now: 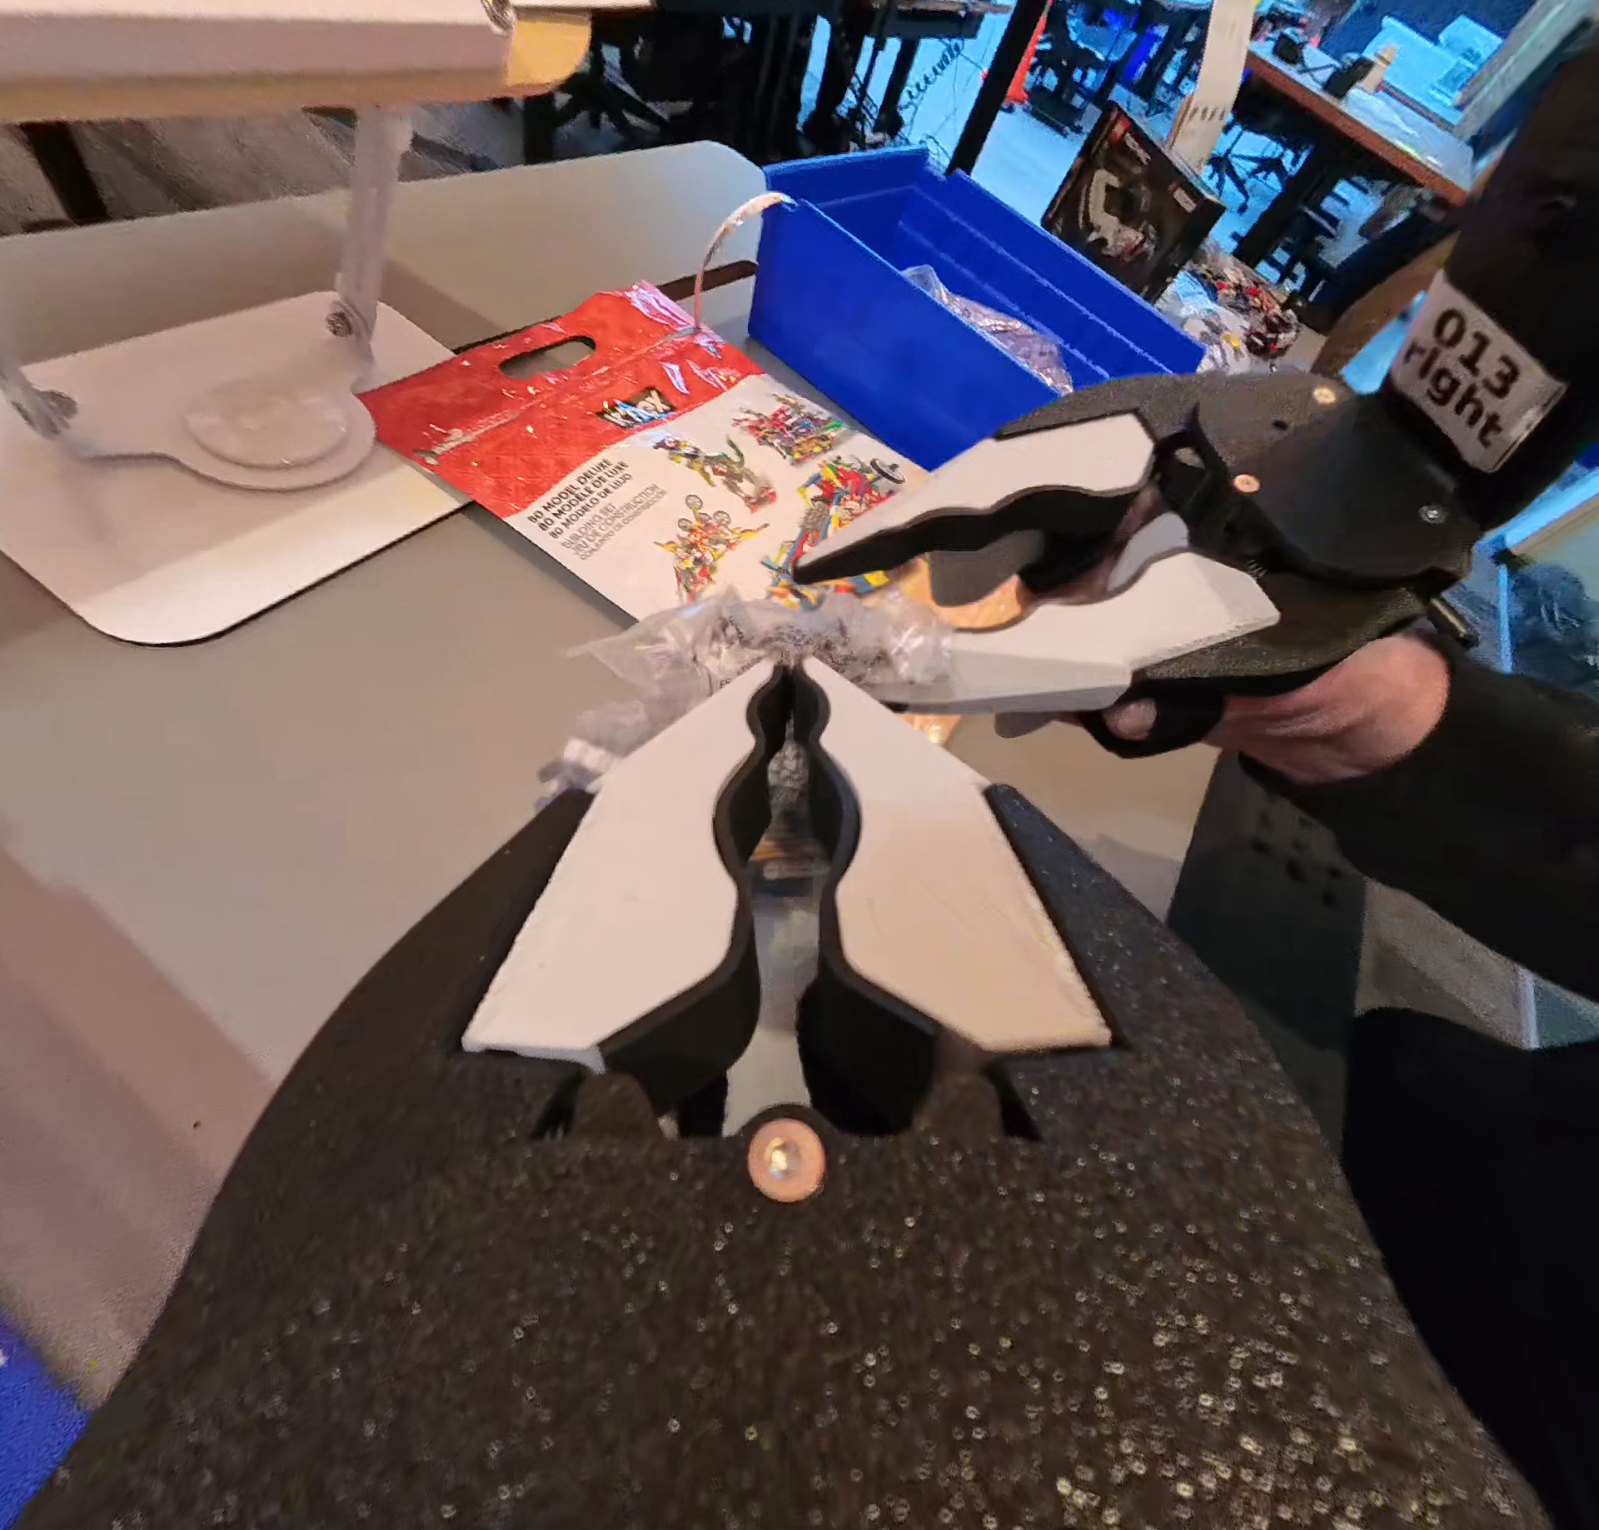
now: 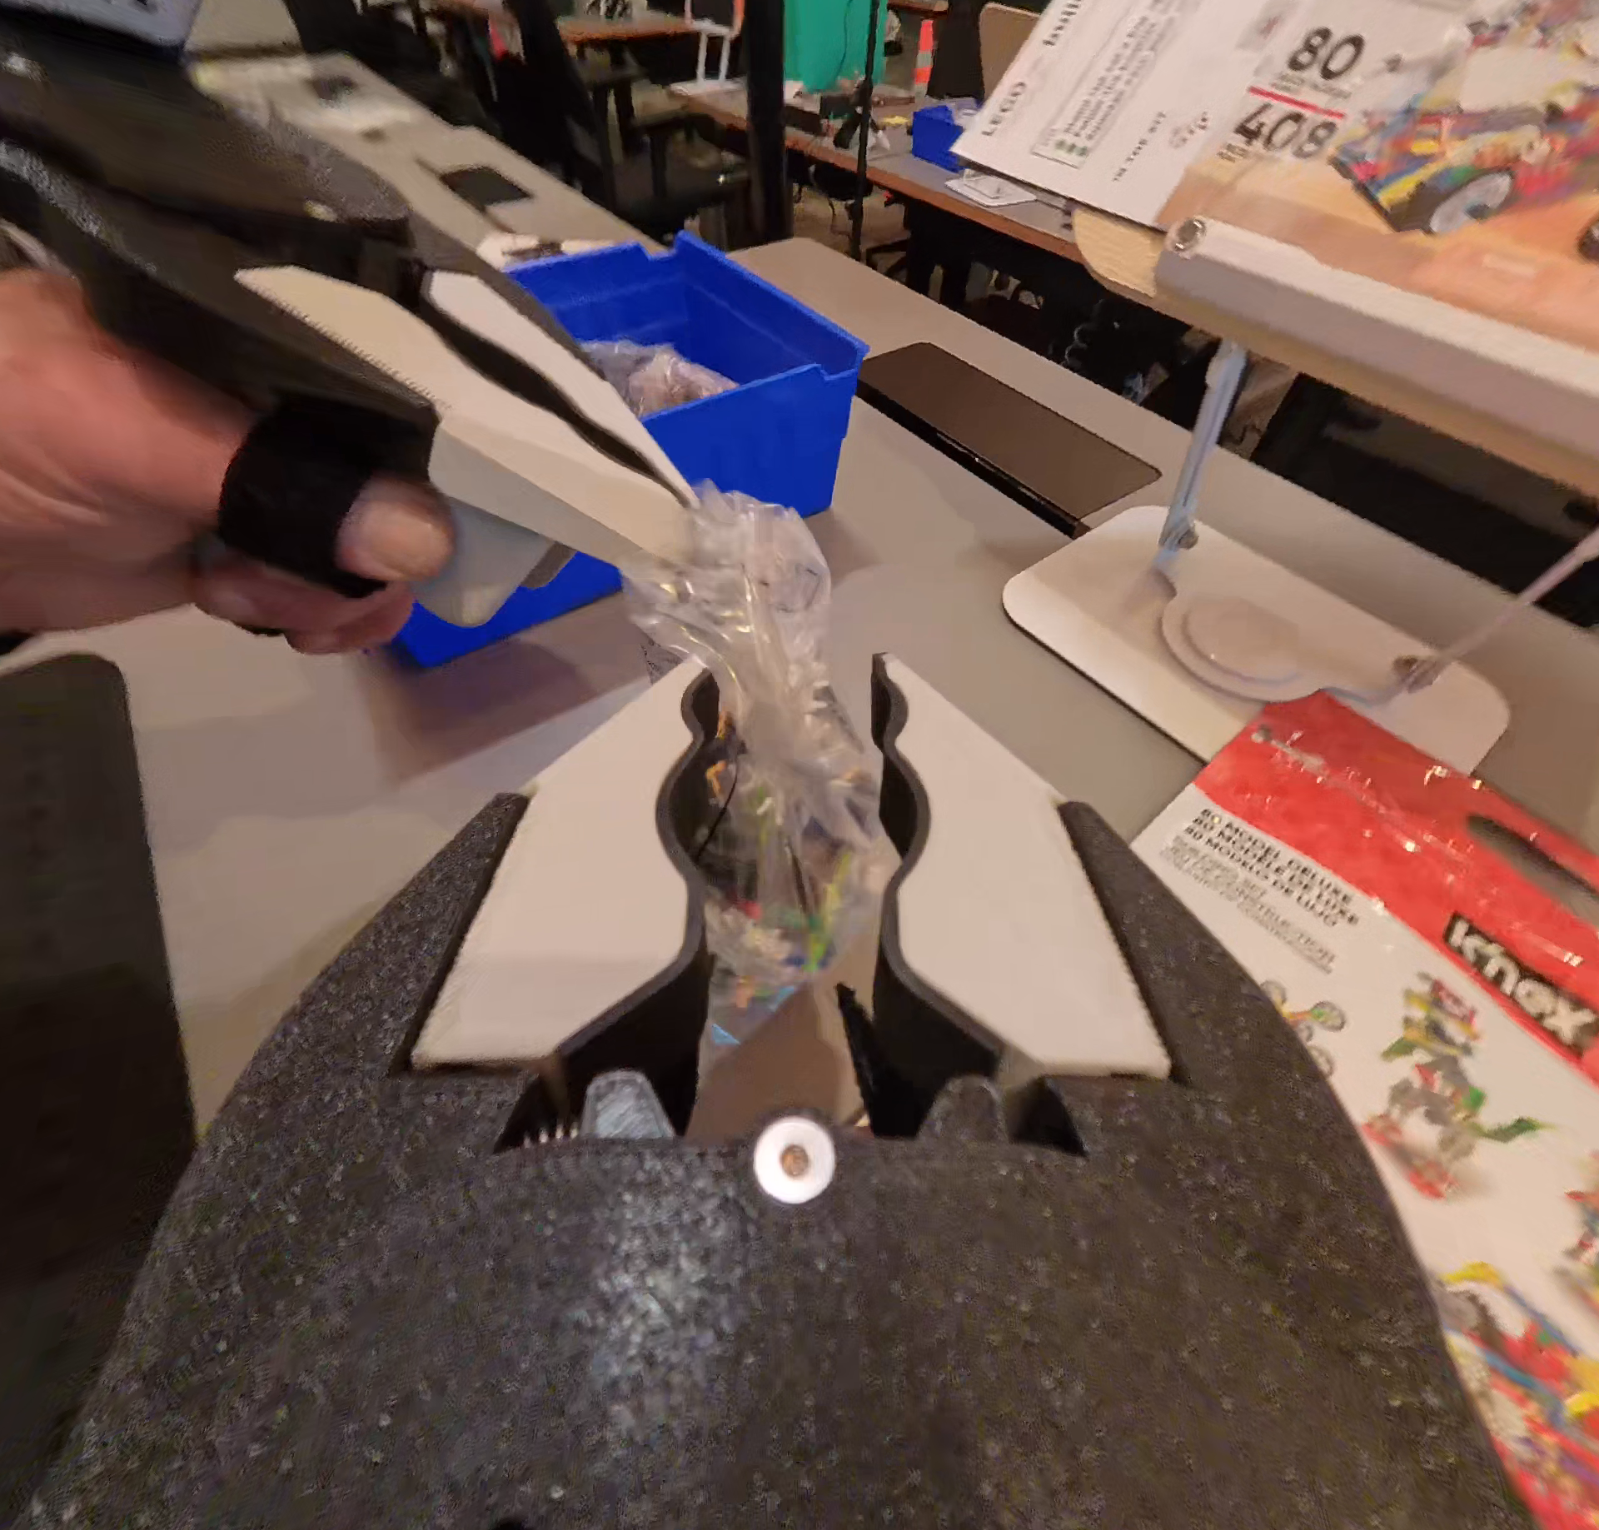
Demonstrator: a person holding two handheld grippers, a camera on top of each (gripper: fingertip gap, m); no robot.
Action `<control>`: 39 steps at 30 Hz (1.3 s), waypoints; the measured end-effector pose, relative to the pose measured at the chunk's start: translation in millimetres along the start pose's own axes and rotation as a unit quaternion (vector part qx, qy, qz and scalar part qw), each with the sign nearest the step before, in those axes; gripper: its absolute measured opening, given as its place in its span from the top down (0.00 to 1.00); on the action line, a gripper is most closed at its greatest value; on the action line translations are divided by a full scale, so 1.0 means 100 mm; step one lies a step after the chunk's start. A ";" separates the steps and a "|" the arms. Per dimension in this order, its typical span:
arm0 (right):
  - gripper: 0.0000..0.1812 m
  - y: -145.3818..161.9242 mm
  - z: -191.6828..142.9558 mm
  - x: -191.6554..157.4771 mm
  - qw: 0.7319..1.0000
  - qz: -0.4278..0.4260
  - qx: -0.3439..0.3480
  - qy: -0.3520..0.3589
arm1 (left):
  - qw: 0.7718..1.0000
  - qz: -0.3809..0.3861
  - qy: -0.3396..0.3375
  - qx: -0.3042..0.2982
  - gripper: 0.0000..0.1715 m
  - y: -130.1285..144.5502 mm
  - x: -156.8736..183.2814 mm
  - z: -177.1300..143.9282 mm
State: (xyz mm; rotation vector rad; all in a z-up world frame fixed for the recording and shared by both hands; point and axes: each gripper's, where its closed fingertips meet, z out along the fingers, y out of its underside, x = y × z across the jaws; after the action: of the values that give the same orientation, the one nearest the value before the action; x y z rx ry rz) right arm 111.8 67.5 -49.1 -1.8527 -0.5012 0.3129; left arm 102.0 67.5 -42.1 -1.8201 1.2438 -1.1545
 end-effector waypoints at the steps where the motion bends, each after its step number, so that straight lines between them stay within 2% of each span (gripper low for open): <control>1: 0.83 0.01 0.02 -0.06 1.000 -0.020 -0.002 -0.016 | 1.000 0.004 0.009 -0.003 1.00 0.02 0.03 0.01; 4: 0.83 0.05 0.05 -0.15 0.998 -0.035 -0.010 -0.054 | 0.999 0.022 0.031 -0.020 1.00 0.06 0.10 0.03; 6: 0.99 0.02 0.04 -0.19 0.997 -0.020 0.004 -0.079 | 0.998 0.024 0.055 -0.019 1.00 0.05 0.15 0.03; 9: 1.00 -0.02 0.03 -0.16 0.994 0.044 0.022 -0.093 | 0.999 0.027 0.047 -0.007 0.98 0.02 0.12 0.00; 11: 1.00 -0.01 0.04 -0.15 0.991 0.084 0.027 -0.097 | 0.999 0.033 0.036 -0.004 0.92 0.03 0.09 -0.03; 13: 1.00 0.02 0.04 -0.11 0.988 0.119 0.030 -0.095 | 0.998 0.033 0.043 -0.009 0.79 0.09 0.11 -0.04; 15: 1.00 0.02 0.05 -0.12 0.985 0.139 0.036 -0.099 | 0.998 0.039 0.051 -0.022 0.76 0.18 0.15 -0.01; 18: 1.00 0.01 0.06 -0.14 0.983 0.146 0.040 -0.103 | 0.998 0.062 0.011 -0.012 0.87 0.16 0.06 0.05; 22: 1.00 -0.01 0.03 -0.13 0.981 0.155 0.044 -0.109 | 0.994 0.105 -0.002 -0.018 0.97 0.17 0.04 0.13; 26: 1.00 -0.04 -0.01 -0.10 0.980 0.155 0.046 -0.114 | 0.993 0.113 -0.012 -0.005 0.94 0.13 0.04 0.16; 28: 1.00 -0.04 -0.02 -0.11 0.979 0.157 0.045 -0.118 | 0.992 0.123 -0.003 -0.011 0.98 0.15 0.07 0.17; 31: 1.00 -0.04 -0.03 -0.09 0.980 0.156 0.047 -0.114 | 0.987 0.155 -0.033 -0.023 1.00 0.14 0.07 0.19; 39: 1.00 -0.20 -0.03 -0.07 0.987 0.107 0.066 -0.098 | 0.989 0.133 -0.071 0.006 1.00 -0.12 -0.07 0.19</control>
State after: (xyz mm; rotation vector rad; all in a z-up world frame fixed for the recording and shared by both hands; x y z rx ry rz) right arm 102.9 66.9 -29.7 -1.7580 -0.4036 0.6628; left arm 122.3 78.5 -41.8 -1.6371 1.3437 -0.8686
